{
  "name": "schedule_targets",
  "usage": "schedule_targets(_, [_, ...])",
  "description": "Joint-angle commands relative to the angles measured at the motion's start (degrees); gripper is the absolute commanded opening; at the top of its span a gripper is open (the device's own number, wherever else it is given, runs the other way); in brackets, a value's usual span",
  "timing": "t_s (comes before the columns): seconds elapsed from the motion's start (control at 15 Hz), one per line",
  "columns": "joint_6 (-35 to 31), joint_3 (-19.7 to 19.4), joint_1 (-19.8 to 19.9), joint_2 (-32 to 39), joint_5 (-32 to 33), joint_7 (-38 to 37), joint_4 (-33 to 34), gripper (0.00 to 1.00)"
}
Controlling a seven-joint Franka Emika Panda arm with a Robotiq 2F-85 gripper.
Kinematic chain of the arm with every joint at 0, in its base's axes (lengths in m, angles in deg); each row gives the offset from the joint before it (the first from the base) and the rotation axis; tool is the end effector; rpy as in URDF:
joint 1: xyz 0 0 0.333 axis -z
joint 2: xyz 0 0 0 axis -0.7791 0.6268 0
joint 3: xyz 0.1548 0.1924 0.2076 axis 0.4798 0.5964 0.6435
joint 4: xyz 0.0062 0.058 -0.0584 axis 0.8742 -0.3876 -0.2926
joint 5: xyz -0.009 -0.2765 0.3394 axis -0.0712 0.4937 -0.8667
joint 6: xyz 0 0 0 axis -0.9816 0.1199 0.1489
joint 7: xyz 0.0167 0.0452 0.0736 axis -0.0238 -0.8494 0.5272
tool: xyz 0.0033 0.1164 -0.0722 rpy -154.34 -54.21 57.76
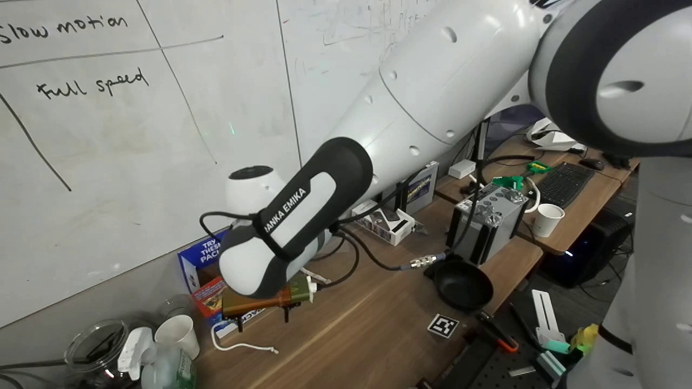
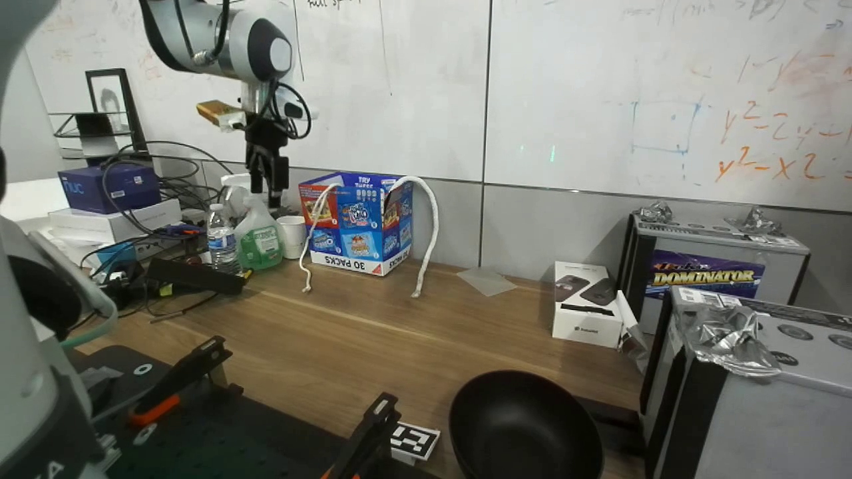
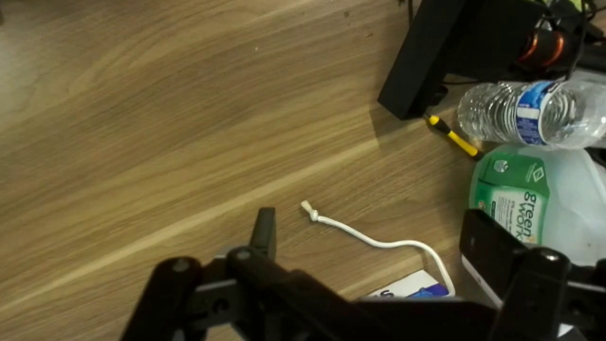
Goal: Put the ropes in the carton box
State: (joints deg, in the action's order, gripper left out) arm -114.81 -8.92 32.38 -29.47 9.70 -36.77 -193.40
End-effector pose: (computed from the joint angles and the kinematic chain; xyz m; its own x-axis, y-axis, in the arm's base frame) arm 0.5215 0.3348 0.1965 0.9400 -0.3273 -0.0959 -0.3389 -0.9280 -0.1550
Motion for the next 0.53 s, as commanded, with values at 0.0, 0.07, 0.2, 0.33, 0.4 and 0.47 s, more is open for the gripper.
schedule_targets(0.0, [-11.1, 1.7, 0.4, 3.1, -3.3, 9.4, -2.4, 1.00])
schedule_targets(0.07, [-14.0, 1.5, 0.0, 5.0, -3.4, 10.6, -1.9, 1.00])
schedule_targets(0.2, [-17.5, 2.5, 0.4, 8.2, -5.1, 13.7, 0.1, 1.00])
schedule_targets(0.33, [-20.3, 3.0, 0.5, 10.9, -6.6, 16.4, 2.0, 1.00])
schedule_targets(0.4, [-21.8, 3.0, 0.2, 12.1, -7.0, 17.4, 2.7, 1.00])
schedule_targets(0.47, [-23.3, 1.8, -0.9, 13.1, -6.3, 17.6, 3.6, 1.00])
